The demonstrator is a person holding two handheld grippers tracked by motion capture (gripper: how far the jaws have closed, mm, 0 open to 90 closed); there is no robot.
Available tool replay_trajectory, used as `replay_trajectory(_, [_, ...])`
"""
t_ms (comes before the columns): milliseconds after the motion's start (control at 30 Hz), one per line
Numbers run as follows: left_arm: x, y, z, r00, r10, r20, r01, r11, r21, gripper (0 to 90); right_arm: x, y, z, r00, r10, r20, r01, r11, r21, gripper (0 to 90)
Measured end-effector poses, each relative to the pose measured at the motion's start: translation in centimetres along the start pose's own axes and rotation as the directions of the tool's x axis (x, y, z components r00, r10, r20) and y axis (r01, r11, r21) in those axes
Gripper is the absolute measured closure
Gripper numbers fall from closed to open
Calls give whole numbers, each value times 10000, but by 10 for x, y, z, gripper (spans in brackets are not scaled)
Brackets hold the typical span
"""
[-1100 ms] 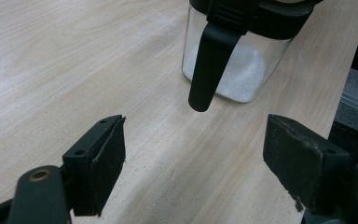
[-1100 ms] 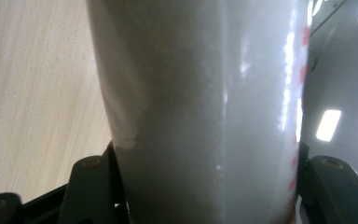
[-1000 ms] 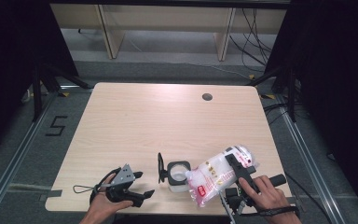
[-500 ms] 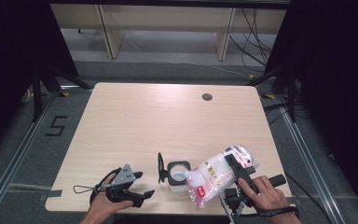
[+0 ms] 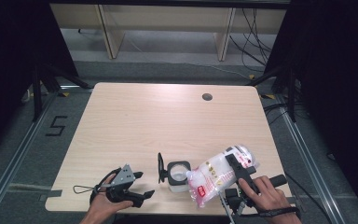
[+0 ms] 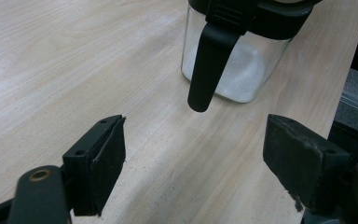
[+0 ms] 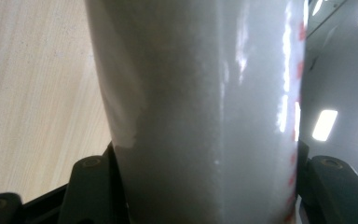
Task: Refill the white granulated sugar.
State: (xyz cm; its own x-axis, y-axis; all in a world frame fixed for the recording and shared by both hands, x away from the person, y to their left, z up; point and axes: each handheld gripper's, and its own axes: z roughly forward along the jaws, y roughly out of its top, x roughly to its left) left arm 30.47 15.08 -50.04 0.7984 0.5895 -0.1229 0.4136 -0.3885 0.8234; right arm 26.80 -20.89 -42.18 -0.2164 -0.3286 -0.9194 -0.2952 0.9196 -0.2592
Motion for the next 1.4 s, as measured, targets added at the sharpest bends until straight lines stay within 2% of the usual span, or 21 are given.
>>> replay_trajectory(33, [0, 0, 0, 10000, 6, 4, -6, 10000, -54, 206, -1, 0, -2, 9993, 157, -345, -149, 9996, 223, 423])
replay_trajectory(100, [0, 0, 0, 10000, -4, 5, 4, 10000, -59, 206, 0, 0, -2, 9988, 426, -236, -423, 9990, 130, 423])
replay_trajectory(167, [1, 0, -1, 9999, 91, -52, -91, 9999, 84, 206, 0, 0, -1, 9990, 345, -295, -342, 9993, 117, 424])
replay_trajectory(200, [0, 0, 0, 10000, -71, 8, 71, 9999, -74, 206, 1, 0, 0, 9989, 391, -248, -390, 9992, 45, 424])
replay_trajectory(300, [2, 0, -1, 9998, 186, -98, -185, 9998, 121, 207, 2, 0, 1, 9993, 347, -154, -348, 9994, -79, 424])
replay_trajectory(400, [0, 0, 0, 10000, -33, -2, 33, 10000, -74, 206, 6, -1, 0, 9952, 968, -168, -967, 9953, 44, 424])
replay_trajectory(500, [1, 0, -1, 9999, 157, -49, -156, 9998, 116, 208, -1, -1, -1, 9994, 317, -146, -318, 9994, -95, 424])
replay_trajectory(567, [0, 0, 0, 10000, 2, -1, -2, 10000, 7, 209, 0, -2, -2, 9963, 859, -79, -859, 9963, 69, 424])
replay_trajectory(600, [1, 0, -1, 9998, 204, -70, -203, 9996, 193, 209, -1, -3, -2, 9983, 587, -65, -587, 9983, -10, 424])
replay_trajectory(633, [1, 0, -1, 9999, 123, -26, -122, 9999, 104, 209, -3, -3, -3, 9990, 453, -7, -453, 9990, -57, 424])
replay_trajectory(767, [0, 0, 0, 10000, -15, -6, 15, 10000, 10, 208, 1, -4, -4, 9957, 912, -151, -909, 9956, 210, 424])
replay_trajectory(800, [1, 0, -1, 9998, 170, -87, -168, 9997, 175, 208, -1, -4, -3, 9984, 557, -67, -557, 9984, 41, 424])
replay_trajectory(900, [0, 0, 0, 10000, -24, 19, 24, 10000, -52, 209, 0, -5, -2, 9964, 837, -135, -835, 9964, 109, 424])
replay_trajectory(967, [2, 0, -1, 9997, 208, -84, -207, 9997, 154, 208, 0, -5, -4, 9966, 794, -227, -787, 9965, 286, 424])
replay_trajectory(1033, [0, 0, 0, 10000, -46, 6, 46, 10000, -66, 209, 0, -7, -3, 9964, 839, -115, -838, 9964, 105, 424])
replay_trajectory(1100, [1, 0, -1, 10000, 60, -51, -60, 10000, 70, 208, 0, -7, -4, 9959, 902, 36, -902, 9959, 96, 424])
replay_trajectory(1167, [1, 0, -1, 9998, 180, -81, -179, 9997, 170, 208, -3, -7, -3, 9977, 659, 161, -658, 9978, -56, 424])
replay_trajectory(1200, [0, -1, 1, 10000, -68, 15, 68, 10000, -66, 208, -4, -7, -4, 9980, 595, 212, -594, 9982, -85, 424])
replay_trajectory(1333, [0, 0, 1, 10000, -41, 15, 41, 10000, -61, 208, -3, -7, -3, 9985, 504, 205, -503, 9987, -71, 424])
replay_trajectory(1367, [1, 0, 0, 10000, 90, 7, -90, 10000, 12, 209, 0, -7, -6, 9928, 1194, -134, -1188, 9922, 374, 424])
replay_trajectory(1400, [1, 0, 0, 10000, 25, 5, -25, 10000, 18, 208, 0, -7, -4, 9959, 902, -69, -901, 9958, 173, 424])
